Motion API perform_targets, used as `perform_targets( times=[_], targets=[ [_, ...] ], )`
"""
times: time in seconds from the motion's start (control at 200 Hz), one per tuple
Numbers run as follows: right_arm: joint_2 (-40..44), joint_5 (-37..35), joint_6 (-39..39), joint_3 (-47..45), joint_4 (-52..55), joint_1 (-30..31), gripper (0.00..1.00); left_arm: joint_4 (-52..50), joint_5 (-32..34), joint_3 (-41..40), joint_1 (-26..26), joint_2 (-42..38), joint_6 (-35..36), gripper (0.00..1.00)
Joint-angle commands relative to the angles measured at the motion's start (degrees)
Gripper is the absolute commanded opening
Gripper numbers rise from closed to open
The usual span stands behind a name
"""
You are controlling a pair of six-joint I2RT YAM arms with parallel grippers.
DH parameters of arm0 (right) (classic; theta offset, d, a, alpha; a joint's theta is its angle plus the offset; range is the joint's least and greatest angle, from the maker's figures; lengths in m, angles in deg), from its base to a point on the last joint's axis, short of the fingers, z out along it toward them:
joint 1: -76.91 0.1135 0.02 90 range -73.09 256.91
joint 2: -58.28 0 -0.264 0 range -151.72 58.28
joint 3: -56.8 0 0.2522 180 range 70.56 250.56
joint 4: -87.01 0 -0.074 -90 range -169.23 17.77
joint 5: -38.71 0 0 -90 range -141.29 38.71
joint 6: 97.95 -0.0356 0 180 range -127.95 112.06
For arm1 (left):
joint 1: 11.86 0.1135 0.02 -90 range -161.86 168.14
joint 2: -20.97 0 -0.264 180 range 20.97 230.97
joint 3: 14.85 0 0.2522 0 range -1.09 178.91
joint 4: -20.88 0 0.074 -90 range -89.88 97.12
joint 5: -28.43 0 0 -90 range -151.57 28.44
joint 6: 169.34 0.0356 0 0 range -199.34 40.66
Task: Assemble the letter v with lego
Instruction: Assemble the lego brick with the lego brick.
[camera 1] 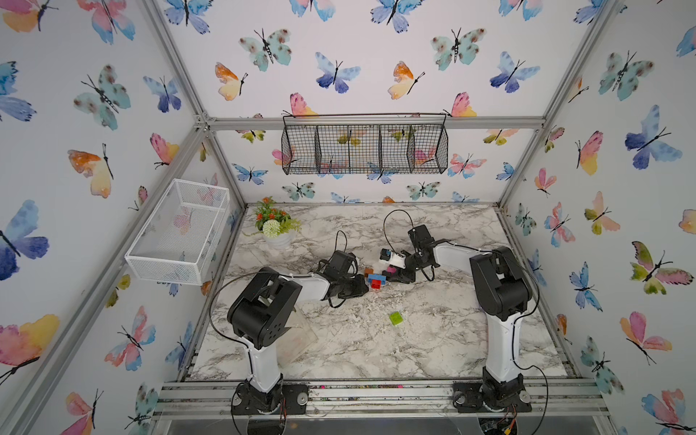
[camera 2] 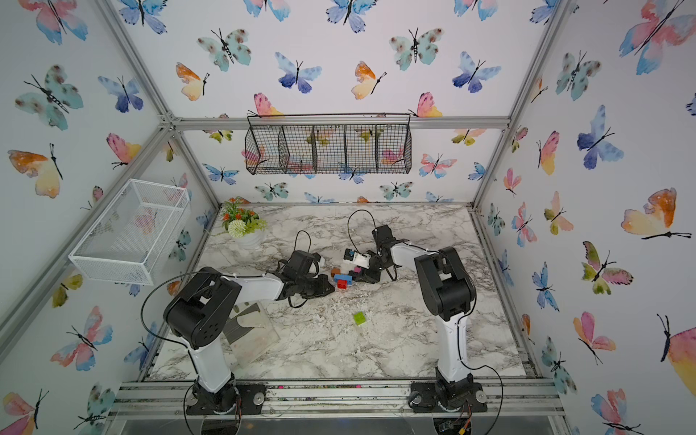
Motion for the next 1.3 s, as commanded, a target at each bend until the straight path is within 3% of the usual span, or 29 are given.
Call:
perform_targets(
  times=[0.0,0.36,0.536,1.101,1.216,1.296],
  targets=[
    [0.3,1.4,1.0,-0.1,0.6,0.1,0.52,-1.1,0.3,0.4,0.3,-1.3,1.1,0.12],
    [-0.4,0.7,1.9,0.6,1.1,0.5,0.52,-1.1,0.0,0.6,0.4,-0.7,1.2,0.12],
    [-0.4,0.6,2.1,0.6,1.1,0.6,0.46,-1.1,0.0,0.4,0.5,-0.8,1.3,0.12],
    [-2.6,0.4,1.7,2.9,4.7,0.7,0.40,-1.1,-0.3,0.1,0.7,-1.2,1.3,0.12],
    [-2.9,0.4,0.9,3.1,4.8,0.7,0.41,-1.1,-0.3,0.0,0.7,-1.5,1.4,0.12],
    [-2.8,0.3,0.2,3.4,4.6,0.7,0.49,-1.2,-0.5,-0.1,0.7,-1.6,1.4,0.11]
  ],
)
